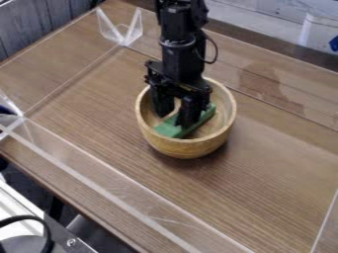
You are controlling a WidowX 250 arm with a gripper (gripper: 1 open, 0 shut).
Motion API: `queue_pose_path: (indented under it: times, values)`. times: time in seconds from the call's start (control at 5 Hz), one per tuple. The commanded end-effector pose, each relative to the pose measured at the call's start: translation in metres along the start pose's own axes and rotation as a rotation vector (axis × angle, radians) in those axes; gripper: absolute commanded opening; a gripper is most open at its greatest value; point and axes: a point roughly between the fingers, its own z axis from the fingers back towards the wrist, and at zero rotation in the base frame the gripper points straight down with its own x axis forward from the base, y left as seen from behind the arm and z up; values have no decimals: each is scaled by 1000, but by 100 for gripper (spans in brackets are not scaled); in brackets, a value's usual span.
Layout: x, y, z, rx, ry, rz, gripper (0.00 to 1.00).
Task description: Remove the green block from inside the brown bowl and put it on the table
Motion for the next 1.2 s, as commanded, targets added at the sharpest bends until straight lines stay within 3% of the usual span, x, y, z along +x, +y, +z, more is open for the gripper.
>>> queue_pose_path:
  times: [0.0, 0.2, 0.6, 0.8, 1.0]
  values:
    - [11, 1, 21, 23, -82, -5, 0]
    - [11, -2, 34, 32, -106, -4, 0]
    - [14, -21, 81, 55, -181, -16, 0]
    - [14, -29, 106, 45, -204, -22, 0]
    - [11, -25, 97, 38, -193, -27, 0]
